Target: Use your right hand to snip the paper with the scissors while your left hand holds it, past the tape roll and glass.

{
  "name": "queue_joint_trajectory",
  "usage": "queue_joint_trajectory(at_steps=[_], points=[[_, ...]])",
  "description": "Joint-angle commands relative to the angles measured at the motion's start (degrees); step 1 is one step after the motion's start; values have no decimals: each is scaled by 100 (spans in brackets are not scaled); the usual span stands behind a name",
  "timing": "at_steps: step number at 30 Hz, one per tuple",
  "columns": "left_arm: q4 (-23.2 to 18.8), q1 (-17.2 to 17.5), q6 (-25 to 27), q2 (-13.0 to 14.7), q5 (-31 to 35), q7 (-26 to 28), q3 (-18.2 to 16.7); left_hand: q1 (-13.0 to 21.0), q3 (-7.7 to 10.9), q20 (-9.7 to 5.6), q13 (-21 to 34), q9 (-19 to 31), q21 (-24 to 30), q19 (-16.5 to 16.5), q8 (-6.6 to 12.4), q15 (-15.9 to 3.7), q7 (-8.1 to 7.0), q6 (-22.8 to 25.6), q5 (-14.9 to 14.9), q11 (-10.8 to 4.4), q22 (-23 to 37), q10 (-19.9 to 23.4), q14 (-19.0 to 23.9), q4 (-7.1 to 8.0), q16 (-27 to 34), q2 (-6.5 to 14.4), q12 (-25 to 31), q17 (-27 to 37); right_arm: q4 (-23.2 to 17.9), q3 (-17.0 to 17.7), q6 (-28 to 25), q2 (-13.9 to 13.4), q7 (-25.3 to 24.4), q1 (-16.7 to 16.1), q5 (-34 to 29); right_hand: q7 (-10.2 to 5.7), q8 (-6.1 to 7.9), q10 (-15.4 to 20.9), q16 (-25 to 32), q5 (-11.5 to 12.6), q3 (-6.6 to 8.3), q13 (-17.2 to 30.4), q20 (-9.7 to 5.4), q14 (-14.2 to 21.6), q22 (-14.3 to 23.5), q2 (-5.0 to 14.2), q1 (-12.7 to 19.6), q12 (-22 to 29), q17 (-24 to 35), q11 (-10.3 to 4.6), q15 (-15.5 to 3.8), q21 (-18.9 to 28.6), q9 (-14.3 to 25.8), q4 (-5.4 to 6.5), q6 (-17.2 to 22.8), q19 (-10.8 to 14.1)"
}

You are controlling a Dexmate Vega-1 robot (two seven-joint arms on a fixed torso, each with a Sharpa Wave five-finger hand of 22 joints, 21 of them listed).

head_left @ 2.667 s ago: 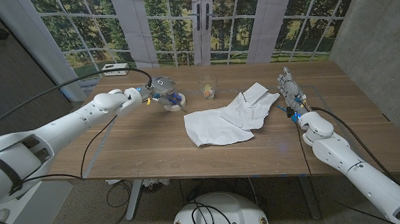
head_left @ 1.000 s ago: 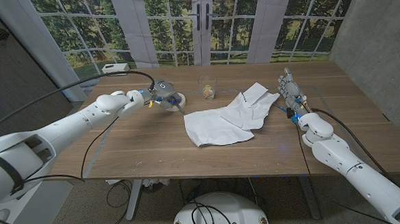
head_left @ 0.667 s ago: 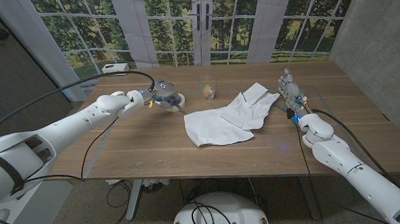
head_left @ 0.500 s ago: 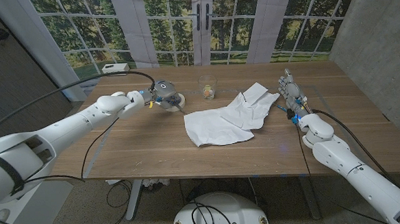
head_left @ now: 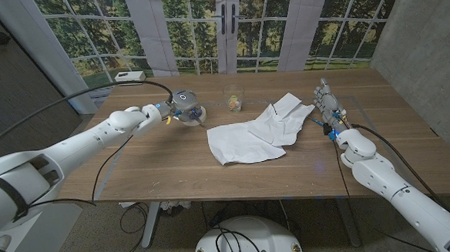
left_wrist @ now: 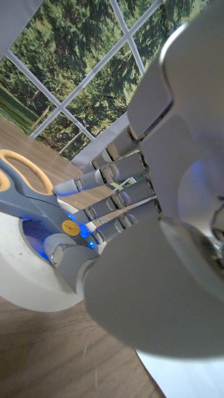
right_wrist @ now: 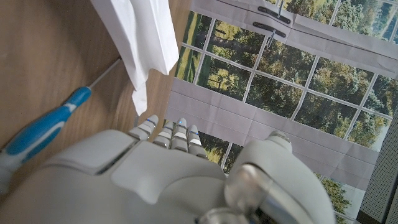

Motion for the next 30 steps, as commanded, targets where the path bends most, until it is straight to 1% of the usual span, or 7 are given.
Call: queue_joint_trajectory(at_steps=[1,5,7,11,23,26,30], points=[[137,26,26,-45,-124,523,-7,538,-33,-676,1616,449,57,32,251,-1155,-113,421,5,-319,26,391,693,28,-97,458,132,178,-28,2,-27,-11,-11,-23,9,-43,-10,19,11,30,-7,6,23,-27,18,-6,69,-4,13,-49,-22,-3,19,-50,15,23],[171,17,-24,-50,-188,671,-17,555,-22,-700,1607,506,75,59,375,-1155,-103,546,-8,-301,24,502,759,20,-127,412,126,257,-47,11,-19,-13,-25,-46,11,-62,-3,19,14,30,-2,6,24,-18,18,-1,81,-5,12,-96,-48,-2,19,-56,34,26],[176,23,-27,-53,-233,735,-36,559,-9,-701,1541,521,78,63,431,-1155,-73,618,-11,-293,21,560,771,23,-150,402,85,292,-64,24,-15,-22,-35,-69,14,-72,-3,29,14,29,-1,6,24,-16,18,1,85,-1,12,-130,-50,-1,19,-59,36,29],[186,21,-13,-55,-251,791,-37,572,9,-720,1518,532,89,87,494,-1156,-13,706,-5,-282,19,634,796,15,-172,374,76,335,-63,47,7,-11,0,-86,66,-88,1,31,17,28,1,6,20,-7,18,3,90,0,12,-141,-66,0,19,-62,50,34],[137,49,-6,-60,-373,813,-78,595,43,-747,1523,539,119,145,552,-1156,48,758,14,-281,26,727,878,14,-191,334,81,402,-1,51,39,28,60,-69,120,-99,7,63,18,25,2,5,16,2,17,6,94,11,12,-148,-83,8,18,-64,79,59],[107,73,-39,-70,-493,814,-133,605,56,-751,1518,409,142,182,527,-1154,95,858,20,-283,36,793,928,13,-188,317,86,435,14,53,43,37,83,-66,143,-106,12,84,17,24,1,5,16,2,17,6,93,18,12,-163,-85,9,18,-64,97,66],[37,101,-68,-64,-583,825,-191,623,67,-756,1486,292,177,233,517,-1155,88,962,28,-278,52,892,986,4,-185,282,78,471,28,56,58,49,104,-65,164,-107,14,90,22,23,1,5,20,18,17,7,93,20,12,-164,-93,11,18,-65,108,73]])
